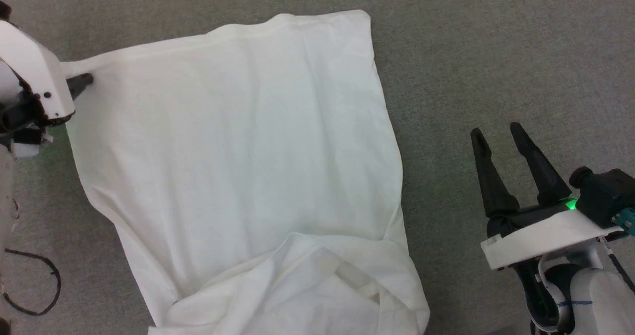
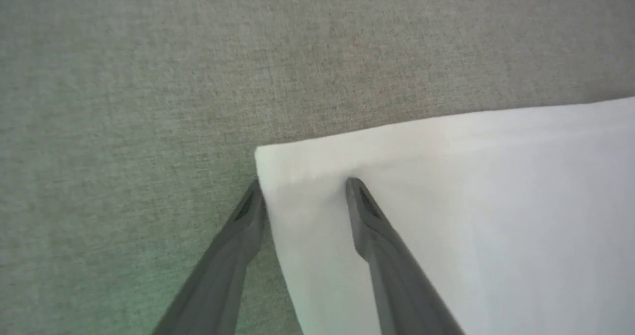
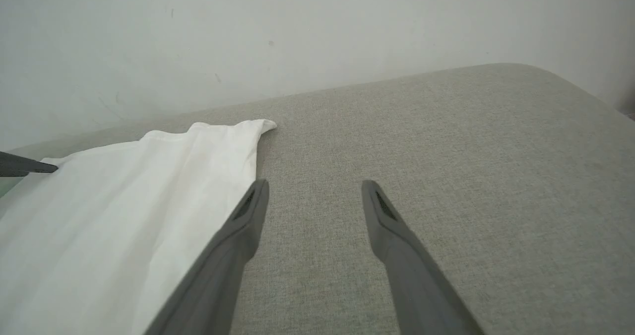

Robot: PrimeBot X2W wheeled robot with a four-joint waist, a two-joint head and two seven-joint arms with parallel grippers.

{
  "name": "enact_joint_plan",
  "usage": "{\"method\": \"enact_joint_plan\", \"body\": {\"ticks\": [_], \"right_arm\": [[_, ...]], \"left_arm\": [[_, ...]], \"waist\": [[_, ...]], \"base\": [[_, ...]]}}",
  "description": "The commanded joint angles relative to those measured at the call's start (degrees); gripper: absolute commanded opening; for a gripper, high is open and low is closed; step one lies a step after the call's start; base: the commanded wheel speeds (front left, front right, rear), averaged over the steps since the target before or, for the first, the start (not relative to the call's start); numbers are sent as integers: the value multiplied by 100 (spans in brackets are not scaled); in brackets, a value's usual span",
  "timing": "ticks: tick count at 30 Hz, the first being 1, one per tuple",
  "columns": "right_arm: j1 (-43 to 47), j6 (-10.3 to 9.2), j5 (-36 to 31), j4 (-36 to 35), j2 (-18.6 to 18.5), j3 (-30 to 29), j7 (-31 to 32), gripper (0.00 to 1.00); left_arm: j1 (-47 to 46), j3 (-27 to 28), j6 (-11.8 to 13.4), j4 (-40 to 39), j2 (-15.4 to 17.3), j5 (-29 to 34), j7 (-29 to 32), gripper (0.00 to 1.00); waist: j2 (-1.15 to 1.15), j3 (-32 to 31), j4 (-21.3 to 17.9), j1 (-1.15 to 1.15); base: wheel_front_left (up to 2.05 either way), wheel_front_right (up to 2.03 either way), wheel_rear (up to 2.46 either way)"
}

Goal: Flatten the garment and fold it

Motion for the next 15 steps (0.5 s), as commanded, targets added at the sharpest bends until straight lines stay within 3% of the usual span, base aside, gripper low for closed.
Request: {"method": "enact_joint_plan", "body": {"ticks": [1,9,15], "right_arm": [[-107,-4,-48,-18,16,-12,-41,100],[-558,-4,-221,76,-54,57,321,100],[-1768,-4,535,1313,-318,201,1102,100]], "left_arm": [[397,-210,-29,293,-305,19,284,0],[270,-390,-23,199,-327,175,200,0],[54,-507,-45,77,-436,300,-123,0]], "waist": [[0,75,-27,2],[0,-20,136,2],[0,-64,428,2]], "base": [[0,0,0],[0,0,0],[0,0,0]]}}
